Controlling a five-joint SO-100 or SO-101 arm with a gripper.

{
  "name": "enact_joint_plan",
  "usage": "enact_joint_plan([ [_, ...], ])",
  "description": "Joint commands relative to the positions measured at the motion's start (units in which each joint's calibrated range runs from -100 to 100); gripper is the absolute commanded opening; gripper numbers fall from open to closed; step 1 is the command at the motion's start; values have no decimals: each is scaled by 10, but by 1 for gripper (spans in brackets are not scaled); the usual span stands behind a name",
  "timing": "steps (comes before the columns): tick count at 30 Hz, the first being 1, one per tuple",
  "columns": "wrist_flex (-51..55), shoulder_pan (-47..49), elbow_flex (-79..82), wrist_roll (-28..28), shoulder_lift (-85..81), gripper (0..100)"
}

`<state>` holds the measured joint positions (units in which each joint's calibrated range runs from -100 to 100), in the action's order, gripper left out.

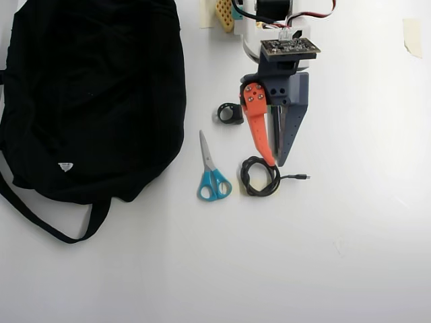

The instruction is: Put the green marker into the black bag

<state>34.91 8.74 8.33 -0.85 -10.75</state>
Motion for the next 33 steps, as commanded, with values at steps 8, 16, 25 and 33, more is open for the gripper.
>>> enact_joint_plan([
  [8, 244, 37, -120, -2, -17, 2],
  [16, 366, 30, -129, -49, -17, 2],
  [25, 442, 31, -129, -72, -16, 2],
  [33, 510, 37, -120, -72, -15, 2],
])
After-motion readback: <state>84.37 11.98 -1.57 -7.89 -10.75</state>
